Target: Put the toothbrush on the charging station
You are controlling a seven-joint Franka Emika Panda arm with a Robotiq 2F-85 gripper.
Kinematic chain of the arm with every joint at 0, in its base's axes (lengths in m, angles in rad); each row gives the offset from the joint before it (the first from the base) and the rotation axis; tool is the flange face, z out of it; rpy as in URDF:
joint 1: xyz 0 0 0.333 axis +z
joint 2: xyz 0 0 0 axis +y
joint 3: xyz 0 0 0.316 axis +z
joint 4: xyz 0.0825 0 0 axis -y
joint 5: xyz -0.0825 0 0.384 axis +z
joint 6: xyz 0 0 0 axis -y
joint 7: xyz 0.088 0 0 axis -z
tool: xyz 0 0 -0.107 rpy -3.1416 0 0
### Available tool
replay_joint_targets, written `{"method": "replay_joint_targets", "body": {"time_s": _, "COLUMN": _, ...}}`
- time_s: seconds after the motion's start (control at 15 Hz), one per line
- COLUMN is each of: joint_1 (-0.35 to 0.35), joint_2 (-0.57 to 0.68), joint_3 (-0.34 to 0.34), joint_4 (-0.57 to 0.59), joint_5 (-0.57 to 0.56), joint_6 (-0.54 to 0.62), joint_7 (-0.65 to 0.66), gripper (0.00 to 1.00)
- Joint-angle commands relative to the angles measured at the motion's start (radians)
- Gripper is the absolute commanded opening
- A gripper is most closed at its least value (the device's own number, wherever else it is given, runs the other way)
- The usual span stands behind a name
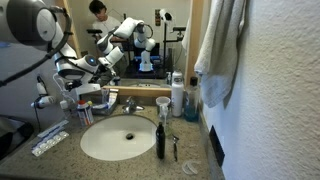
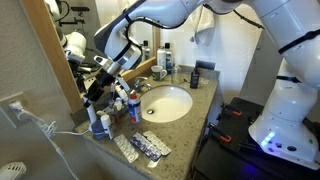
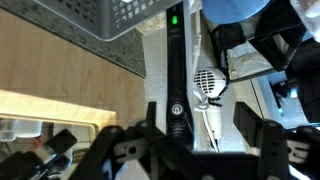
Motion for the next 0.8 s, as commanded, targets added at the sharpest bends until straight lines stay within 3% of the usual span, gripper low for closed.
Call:
{"method": "replay_joint_targets", "body": {"time_s": 0.0, "joint_1": -0.018, "joint_2": -0.023, "joint_3": 0.021, "joint_4": -0.027, "joint_5": 0.022, "joint_6": -0.008, "joint_7": -0.023, "gripper": 1.00}}
{"method": "replay_joint_targets", "body": {"time_s": 0.73, "joint_1": -0.024, "joint_2": -0.049, "joint_3": 0.023, "joint_4": -0.048, "joint_5": 0.034, "joint_6": 0.009, "joint_7": -0.031, "gripper": 1.00}}
